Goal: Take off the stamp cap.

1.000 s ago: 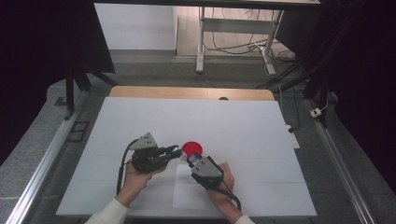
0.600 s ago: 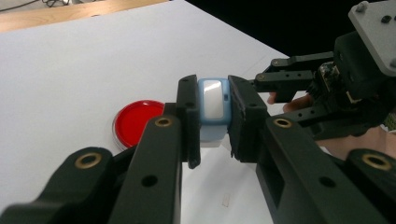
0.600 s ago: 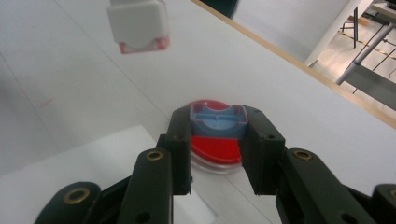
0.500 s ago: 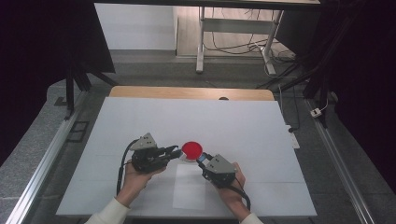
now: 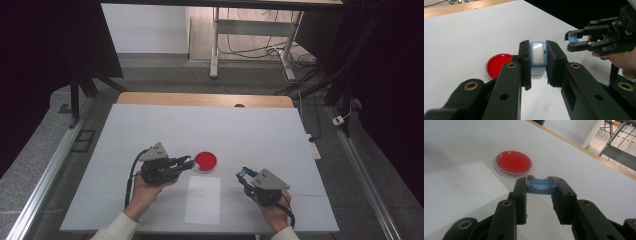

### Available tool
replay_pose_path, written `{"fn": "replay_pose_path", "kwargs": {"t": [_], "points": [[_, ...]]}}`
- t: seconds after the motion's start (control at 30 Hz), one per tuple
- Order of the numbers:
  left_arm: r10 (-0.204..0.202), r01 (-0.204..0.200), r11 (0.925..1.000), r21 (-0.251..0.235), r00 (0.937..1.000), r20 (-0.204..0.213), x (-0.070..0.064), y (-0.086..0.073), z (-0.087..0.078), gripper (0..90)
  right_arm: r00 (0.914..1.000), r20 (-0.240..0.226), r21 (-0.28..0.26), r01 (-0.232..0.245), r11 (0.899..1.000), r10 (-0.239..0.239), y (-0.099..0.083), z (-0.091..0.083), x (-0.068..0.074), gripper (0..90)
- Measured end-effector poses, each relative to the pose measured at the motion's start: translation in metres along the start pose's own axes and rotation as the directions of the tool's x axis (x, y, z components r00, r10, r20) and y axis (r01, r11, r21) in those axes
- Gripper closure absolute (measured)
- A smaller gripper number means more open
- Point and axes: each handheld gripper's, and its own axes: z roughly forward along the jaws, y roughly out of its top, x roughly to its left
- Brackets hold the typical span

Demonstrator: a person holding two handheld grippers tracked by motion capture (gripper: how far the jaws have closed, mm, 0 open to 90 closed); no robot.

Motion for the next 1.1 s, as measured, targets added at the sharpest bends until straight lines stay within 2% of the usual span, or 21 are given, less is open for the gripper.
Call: {"fn": "replay_pose_path", "kwargs": {"t": [0.07, 0.27, 0.33, 0.4, 0.53, 0.73, 1.1], "points": [[0.002, -0.002, 1.0000, 0.002, 1.0000, -0.001, 0.000, 0.000, 0.000, 75.4, 0.9999, 0.015, 0.010, 0.007, 1.000, -0.007, -0.006, -0.008, -0.005, 65.1], [0.010, -0.010, 0.9999, 0.001, 0.9999, -0.012, -0.001, 0.000, 0.001, 75.4, 0.9983, 0.056, 0.030, -0.015, 0.999, 0.014, -0.022, -0.028, -0.020, 65.1], [0.016, -0.016, 0.9999, 0.002, 0.9998, -0.013, -0.002, 0.000, 0.002, 75.4, 0.9961, 0.088, 0.052, -0.012, 0.999, 0.007, -0.026, -0.033, -0.024, 65.0], [0.019, -0.019, 0.9998, 0.002, 0.9997, -0.014, -0.003, 0.000, 0.002, 75.4, 0.9945, 0.101, 0.047, -0.034, 0.998, 0.029, -0.031, -0.037, -0.029, 65.0], [0.025, -0.025, 0.9997, 0.000, 0.9995, -0.018, -0.003, 0.000, 0.002, 75.3, 0.9907, 0.134, 0.064, -0.030, 0.997, 0.021, -0.037, -0.043, -0.039, 65.0], [0.032, -0.032, 0.9995, 0.001, 0.9991, -0.026, -0.003, -0.001, 0.002, 75.4, 0.9872, 0.152, 0.078, -0.061, 0.995, 0.048, -0.046, -0.043, -0.051, 65.0], [0.051, -0.051, 0.9987, 0.007, 0.9977, -0.045, -0.003, -0.001, 0.005, 75.4, 0.9906, 0.131, 0.086, -0.049, 0.995, 0.037, -0.045, -0.039, -0.050, 64.9]]}}
